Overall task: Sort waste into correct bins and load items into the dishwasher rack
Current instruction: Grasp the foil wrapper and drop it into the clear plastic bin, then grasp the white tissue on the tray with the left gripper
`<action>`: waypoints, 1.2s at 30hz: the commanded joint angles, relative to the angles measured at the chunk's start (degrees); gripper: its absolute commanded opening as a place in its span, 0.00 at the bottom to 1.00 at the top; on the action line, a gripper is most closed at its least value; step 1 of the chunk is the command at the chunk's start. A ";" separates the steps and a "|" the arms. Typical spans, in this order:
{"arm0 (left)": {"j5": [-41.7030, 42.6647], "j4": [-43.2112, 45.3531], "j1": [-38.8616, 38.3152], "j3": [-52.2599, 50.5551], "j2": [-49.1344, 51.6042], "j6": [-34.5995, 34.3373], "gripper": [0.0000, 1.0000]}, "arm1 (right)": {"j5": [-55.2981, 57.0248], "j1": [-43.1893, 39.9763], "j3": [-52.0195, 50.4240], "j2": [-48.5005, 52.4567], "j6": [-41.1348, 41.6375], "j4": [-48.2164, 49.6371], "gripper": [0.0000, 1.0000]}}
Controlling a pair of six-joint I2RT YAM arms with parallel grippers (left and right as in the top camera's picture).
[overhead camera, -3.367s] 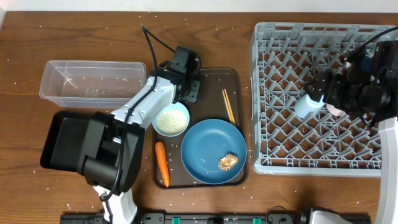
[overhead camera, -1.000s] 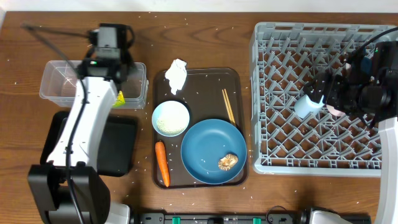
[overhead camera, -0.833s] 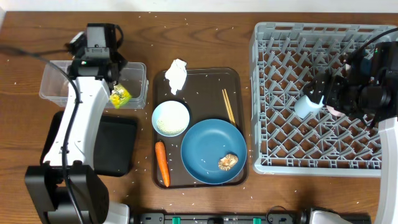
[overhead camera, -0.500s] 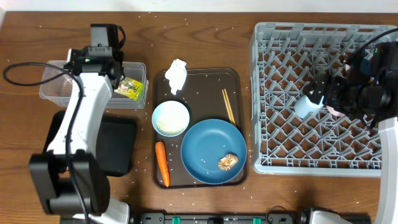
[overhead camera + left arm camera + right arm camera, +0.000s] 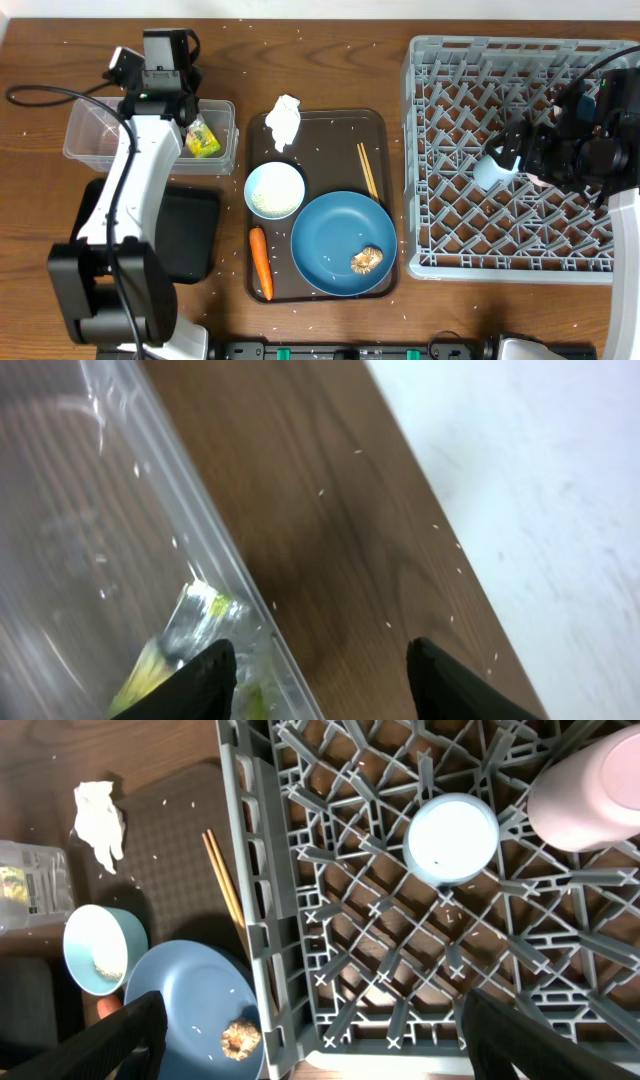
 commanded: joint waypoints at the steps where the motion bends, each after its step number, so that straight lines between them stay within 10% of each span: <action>1: 2.54 0.48 -1.20 0.11 -2.05 13.25 0.57 | -0.61 0.66 0.63 -0.13 -1.05 0.22 0.88; 13: 14.08 10.88 -15.32 0.11 9.35 56.46 0.60 | -0.63 0.66 0.63 -0.13 -1.05 0.20 0.88; 36: 14.58 10.54 -16.59 0.09 22.36 57.46 0.48 | -0.63 0.66 0.63 -0.13 -0.50 -0.46 0.88</action>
